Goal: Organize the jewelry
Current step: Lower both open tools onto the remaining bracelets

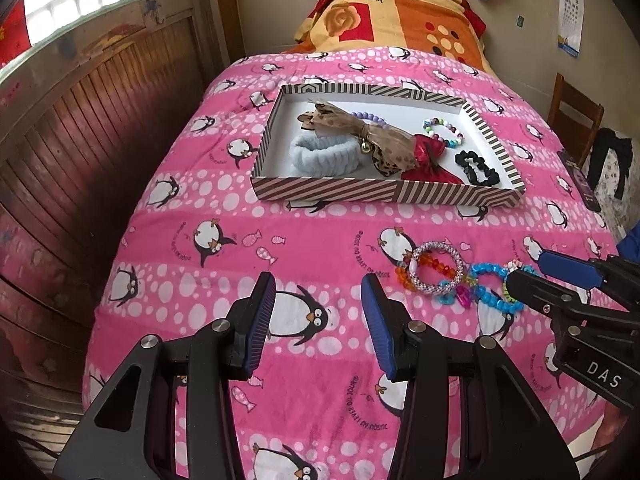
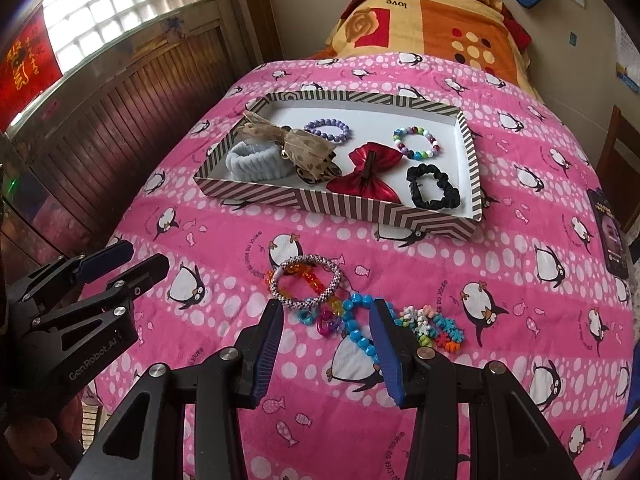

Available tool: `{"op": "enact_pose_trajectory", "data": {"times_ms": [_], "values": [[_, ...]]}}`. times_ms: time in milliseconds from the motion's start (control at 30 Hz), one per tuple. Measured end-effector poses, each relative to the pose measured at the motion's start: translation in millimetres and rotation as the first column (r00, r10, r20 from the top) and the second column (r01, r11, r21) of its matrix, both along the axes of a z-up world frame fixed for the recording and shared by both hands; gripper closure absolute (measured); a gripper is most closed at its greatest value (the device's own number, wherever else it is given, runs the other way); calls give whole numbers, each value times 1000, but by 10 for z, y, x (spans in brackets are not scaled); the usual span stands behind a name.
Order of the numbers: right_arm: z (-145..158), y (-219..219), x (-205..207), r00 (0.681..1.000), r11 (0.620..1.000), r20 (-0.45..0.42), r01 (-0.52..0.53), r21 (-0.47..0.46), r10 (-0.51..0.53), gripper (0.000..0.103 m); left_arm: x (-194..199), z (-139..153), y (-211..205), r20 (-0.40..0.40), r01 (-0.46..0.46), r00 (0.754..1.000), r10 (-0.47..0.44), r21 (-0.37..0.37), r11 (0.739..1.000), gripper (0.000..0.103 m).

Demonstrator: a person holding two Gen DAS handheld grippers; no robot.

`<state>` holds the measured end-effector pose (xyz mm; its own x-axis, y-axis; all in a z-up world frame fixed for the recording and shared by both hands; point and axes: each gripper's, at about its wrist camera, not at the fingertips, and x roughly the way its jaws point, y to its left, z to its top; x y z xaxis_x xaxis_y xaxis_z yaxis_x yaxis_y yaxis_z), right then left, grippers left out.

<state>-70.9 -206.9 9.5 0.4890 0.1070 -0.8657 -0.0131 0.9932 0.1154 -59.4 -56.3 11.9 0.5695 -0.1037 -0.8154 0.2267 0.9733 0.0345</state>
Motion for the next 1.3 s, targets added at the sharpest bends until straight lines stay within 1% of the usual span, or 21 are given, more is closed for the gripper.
{"op": "enact_pose_trajectory", "data": {"times_ms": [133, 267, 400, 533, 1000, 1167, 1300], "values": [[-31, 1, -4, 1000, 1000, -13, -8, -5, 8, 60, 25, -45, 15, -25, 1, 1000, -2, -17, 1000, 59], [-56, -37, -22, 1000, 1000, -21, -4, -21, 4, 60, 67, -111, 62, -69, -6, 998, 2, -63, 998, 59], [-105, -107, -29, 999, 1000, -40, 12, -19, -12, 60, 94, -167, 69, -105, -18, 994, 9, -83, 996, 59], [-148, -125, -28, 999, 1000, -52, 12, -16, -13, 60, 92, -180, 35, -107, -15, 994, 7, -75, 997, 59], [-161, -208, 5, 998, 1000, -62, 13, -23, -14, 60, 154, -221, -49, -124, -10, 992, -1, -91, 996, 59], [-199, -322, 7, 996, 999, -78, 28, -30, -30, 60, 247, -237, -100, -131, 4, 991, -17, -103, 995, 59], [-233, -410, 18, 995, 999, -91, 40, -27, -42, 60, 353, -255, -202, -150, 34, 987, -53, -126, 991, 59]]}}
